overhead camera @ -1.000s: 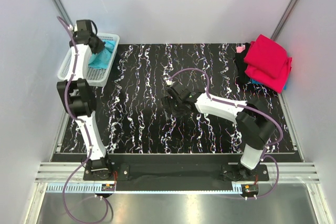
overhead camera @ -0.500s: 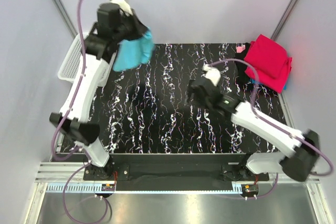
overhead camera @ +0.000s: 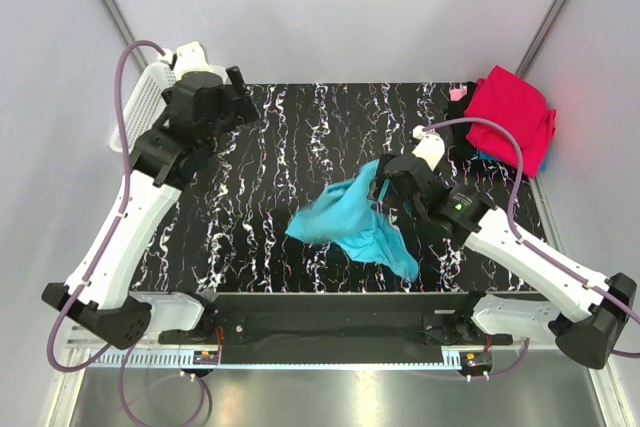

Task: Fold and stack the t-shirts
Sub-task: Move the tshirt to the center of the board, then flatten the tshirt out

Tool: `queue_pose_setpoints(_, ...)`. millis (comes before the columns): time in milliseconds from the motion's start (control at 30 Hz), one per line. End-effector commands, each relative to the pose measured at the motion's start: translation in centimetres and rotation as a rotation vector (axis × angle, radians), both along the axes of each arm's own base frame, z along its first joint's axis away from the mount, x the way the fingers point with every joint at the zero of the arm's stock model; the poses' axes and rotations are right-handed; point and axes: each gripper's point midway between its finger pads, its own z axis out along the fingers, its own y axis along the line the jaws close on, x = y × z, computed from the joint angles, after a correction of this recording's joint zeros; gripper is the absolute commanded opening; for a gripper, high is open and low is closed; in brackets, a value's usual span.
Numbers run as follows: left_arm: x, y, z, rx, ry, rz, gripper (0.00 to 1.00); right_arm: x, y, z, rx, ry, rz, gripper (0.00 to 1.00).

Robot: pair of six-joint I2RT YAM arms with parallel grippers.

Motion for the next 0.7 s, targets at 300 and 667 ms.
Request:
queue_pose_setpoints(300,-2.1,-5.2,-9.3,-0.059,0.249,-0.161,0.99,-0.1,-0.5,-2.0,-0.102,0.062,0.012,0.84)
queue_pose_setpoints(667,-7.2,-13.7,-14.2,-0.294,0.447,-0.535,0.99,0.0,-0.5,-8.7,0.043,0.297,0.067,0.63)
